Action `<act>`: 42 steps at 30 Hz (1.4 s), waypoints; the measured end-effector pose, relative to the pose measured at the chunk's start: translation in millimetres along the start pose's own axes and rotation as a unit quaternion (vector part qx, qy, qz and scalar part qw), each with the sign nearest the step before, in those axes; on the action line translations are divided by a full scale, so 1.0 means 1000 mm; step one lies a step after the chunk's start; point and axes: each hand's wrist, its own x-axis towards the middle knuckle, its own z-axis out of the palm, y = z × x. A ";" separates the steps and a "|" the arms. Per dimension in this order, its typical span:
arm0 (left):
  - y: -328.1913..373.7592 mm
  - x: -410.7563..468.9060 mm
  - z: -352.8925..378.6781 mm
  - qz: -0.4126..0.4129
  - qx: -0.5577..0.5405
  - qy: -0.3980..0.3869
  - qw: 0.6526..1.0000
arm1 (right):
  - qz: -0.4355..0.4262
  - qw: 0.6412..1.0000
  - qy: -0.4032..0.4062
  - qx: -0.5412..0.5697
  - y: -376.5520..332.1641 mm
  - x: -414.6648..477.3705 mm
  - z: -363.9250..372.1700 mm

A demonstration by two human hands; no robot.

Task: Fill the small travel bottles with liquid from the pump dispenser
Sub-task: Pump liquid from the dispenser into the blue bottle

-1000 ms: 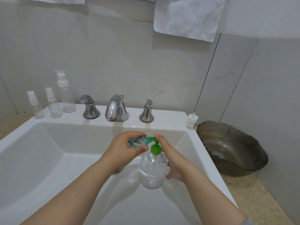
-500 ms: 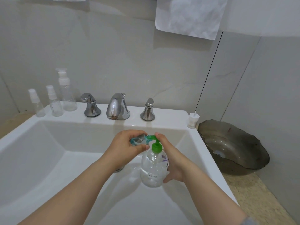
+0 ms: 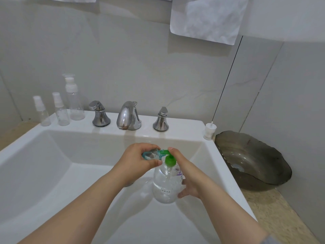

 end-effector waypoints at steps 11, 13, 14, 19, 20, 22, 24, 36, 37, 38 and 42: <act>0.004 0.000 -0.002 0.031 0.011 0.030 0.999 | 0.020 0.999 -0.037 0.017 -0.006 0.001 -0.004; 0.005 0.000 -0.002 0.033 0.012 0.033 0.999 | 0.023 0.999 -0.039 0.011 -0.005 0.002 -0.004; 0.005 0.000 -0.002 0.033 0.014 0.034 0.999 | 0.023 0.999 -0.039 0.008 -0.004 0.004 -0.004; 0.004 0.000 -0.002 0.030 0.012 0.031 0.999 | 0.024 0.999 -0.039 0.013 -0.004 0.005 -0.004; 0.003 0.000 -0.002 0.030 0.009 0.030 0.999 | 0.021 0.999 -0.041 0.016 -0.004 0.005 -0.003; 0.004 0.000 -0.001 0.031 0.011 0.029 0.999 | 0.017 0.999 -0.046 0.023 -0.004 0.005 -0.003; 0.004 -0.001 -0.001 0.028 0.002 0.029 0.999 | 0.011 0.999 -0.046 0.023 -0.004 0.005 -0.004; 0.001 -0.001 0.001 0.014 0.005 0.006 1.000 | -0.007 0.999 -0.034 0.018 -0.001 0.007 -0.005; 0.001 -0.001 0.001 0.014 0.002 0.007 1.000 | -0.004 0.999 -0.031 0.012 -0.001 0.006 -0.005; 0.001 -0.001 0.000 0.013 0.001 0.009 1.000 | -0.001 1.000 -0.029 0.009 -0.001 0.006 -0.004; 0.002 0.001 -0.002 0.018 0.001 0.034 0.999 | 0.020 0.999 -0.043 0.007 -0.004 0.006 -0.006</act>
